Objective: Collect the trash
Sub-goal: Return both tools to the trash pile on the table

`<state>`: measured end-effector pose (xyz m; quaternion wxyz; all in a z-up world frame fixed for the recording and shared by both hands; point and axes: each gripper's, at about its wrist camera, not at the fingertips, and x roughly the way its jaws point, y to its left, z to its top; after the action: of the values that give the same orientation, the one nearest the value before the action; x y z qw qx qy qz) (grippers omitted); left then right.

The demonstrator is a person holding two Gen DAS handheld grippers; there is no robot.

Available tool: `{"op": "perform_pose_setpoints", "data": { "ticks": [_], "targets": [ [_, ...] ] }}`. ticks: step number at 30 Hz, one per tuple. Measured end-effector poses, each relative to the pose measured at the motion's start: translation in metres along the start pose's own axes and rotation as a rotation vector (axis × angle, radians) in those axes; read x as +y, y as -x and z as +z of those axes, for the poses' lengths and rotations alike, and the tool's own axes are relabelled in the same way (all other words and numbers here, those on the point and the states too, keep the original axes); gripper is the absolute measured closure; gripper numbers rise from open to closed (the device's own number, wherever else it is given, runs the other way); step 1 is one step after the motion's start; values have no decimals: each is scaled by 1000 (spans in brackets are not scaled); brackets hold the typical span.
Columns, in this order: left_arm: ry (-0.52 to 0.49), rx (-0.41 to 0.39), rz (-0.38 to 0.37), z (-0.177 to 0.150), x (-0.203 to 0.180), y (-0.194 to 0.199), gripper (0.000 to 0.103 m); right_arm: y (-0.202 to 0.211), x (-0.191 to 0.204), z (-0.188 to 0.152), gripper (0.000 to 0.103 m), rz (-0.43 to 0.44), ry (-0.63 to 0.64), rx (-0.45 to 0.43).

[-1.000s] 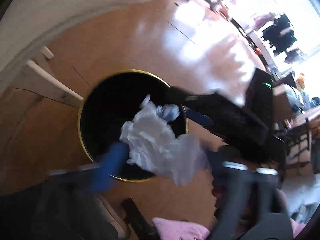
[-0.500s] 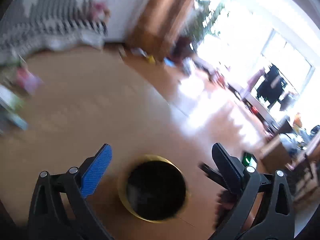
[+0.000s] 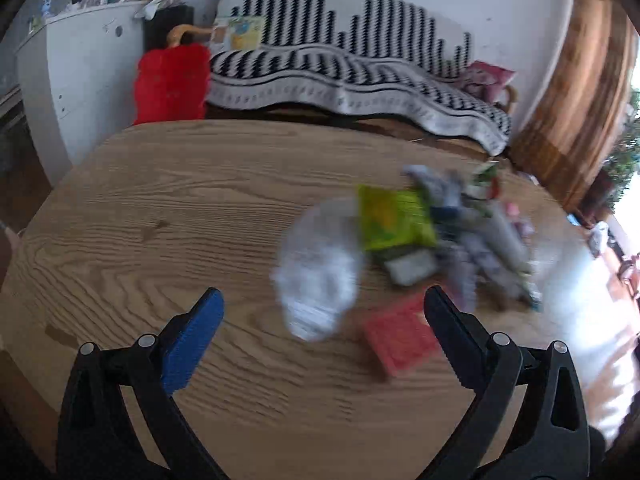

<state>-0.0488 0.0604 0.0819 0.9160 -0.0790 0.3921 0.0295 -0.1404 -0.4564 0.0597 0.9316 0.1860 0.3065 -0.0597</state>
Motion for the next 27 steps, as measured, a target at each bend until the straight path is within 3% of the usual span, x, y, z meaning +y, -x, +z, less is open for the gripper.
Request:
{"op": "perform_pose_setpoints", "data": {
  "ticks": [3,7,13,16,23,27],
  "targets": [
    [-12,23,3,5,14,-28,6,-12,79,23,7,122,112,1],
    [-10,90,-66,1,13,-67,6,-51,184,15,7,323,256,168],
    [-60,76,-84,4,7,-75,6,-113,287,-17,7,417,396,358],
    [-105,87,-72,4,5,-80,6,-130,313,-27,8,409,431,391],
    [-139,120,-61,2,10,-95,6,-188,341,-42,35,379,458,497],
    [-150,138,-78,5,10,-105,6,-205,350,-47,40,368,482,520]
  ]
}}
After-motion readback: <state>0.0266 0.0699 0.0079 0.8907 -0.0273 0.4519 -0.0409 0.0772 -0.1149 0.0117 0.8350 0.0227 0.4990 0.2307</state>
